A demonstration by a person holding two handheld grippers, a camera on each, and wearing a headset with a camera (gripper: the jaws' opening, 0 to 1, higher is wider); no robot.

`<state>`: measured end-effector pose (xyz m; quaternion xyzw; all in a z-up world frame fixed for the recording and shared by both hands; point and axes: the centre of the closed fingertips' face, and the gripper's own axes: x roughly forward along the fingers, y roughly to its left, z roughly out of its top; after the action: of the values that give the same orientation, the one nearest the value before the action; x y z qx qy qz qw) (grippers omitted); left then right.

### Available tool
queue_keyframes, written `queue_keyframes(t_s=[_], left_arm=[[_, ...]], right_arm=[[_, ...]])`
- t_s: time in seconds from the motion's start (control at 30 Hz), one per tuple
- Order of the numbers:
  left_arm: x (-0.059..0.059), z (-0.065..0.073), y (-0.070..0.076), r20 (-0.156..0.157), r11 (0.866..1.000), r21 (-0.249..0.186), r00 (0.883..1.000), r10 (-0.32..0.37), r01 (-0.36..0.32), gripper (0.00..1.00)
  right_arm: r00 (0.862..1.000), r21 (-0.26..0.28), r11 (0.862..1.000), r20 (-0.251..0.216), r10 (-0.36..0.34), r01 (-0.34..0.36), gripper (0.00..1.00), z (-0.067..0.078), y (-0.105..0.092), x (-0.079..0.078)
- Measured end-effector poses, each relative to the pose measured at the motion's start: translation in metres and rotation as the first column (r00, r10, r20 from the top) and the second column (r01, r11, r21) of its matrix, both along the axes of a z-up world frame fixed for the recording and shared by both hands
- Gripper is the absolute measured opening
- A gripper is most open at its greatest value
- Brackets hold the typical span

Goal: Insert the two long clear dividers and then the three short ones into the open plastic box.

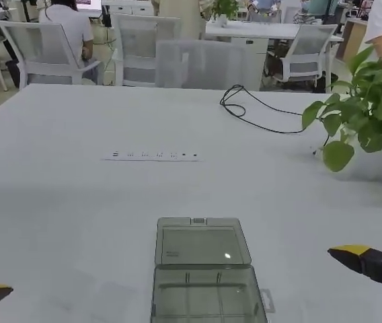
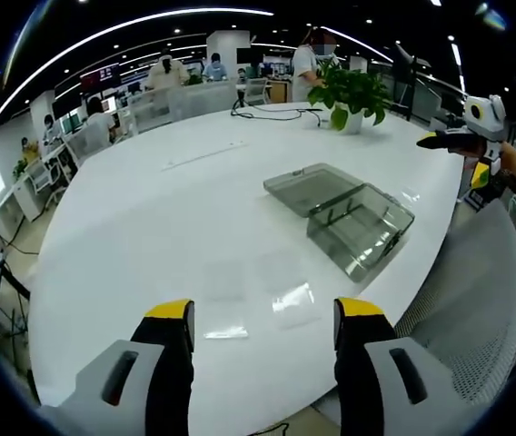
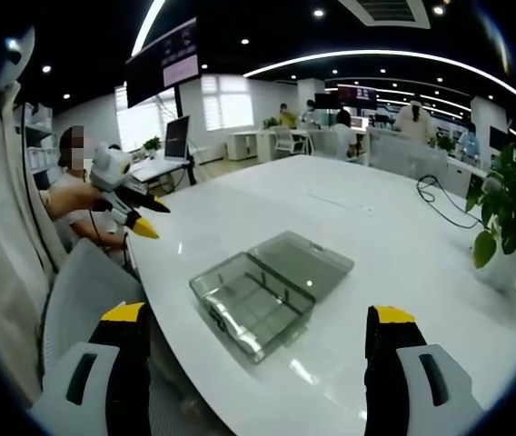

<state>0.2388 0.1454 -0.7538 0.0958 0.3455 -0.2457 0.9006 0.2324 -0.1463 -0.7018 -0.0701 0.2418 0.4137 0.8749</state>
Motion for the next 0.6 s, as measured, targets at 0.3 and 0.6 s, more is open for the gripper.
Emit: queue_keyframes(t_s=[0.3,0.6], left_arm=[[0.01,-0.019,0.008,-0.031,0.999,0.043,1.0,0.005,-0.004,0.57],[0.022,-0.038,0.012,-0.063,0.998,0.069,0.998,0.01,-0.005,0.53]], right_arm=[[1.0,0.026,1.0,-0.02,0.003,-0.003,0.99,-0.005,0.013,0.004],[0.999,0.031,0.999,-0.033,0.033,-0.032,0.99,-0.002,0.026,0.0]])
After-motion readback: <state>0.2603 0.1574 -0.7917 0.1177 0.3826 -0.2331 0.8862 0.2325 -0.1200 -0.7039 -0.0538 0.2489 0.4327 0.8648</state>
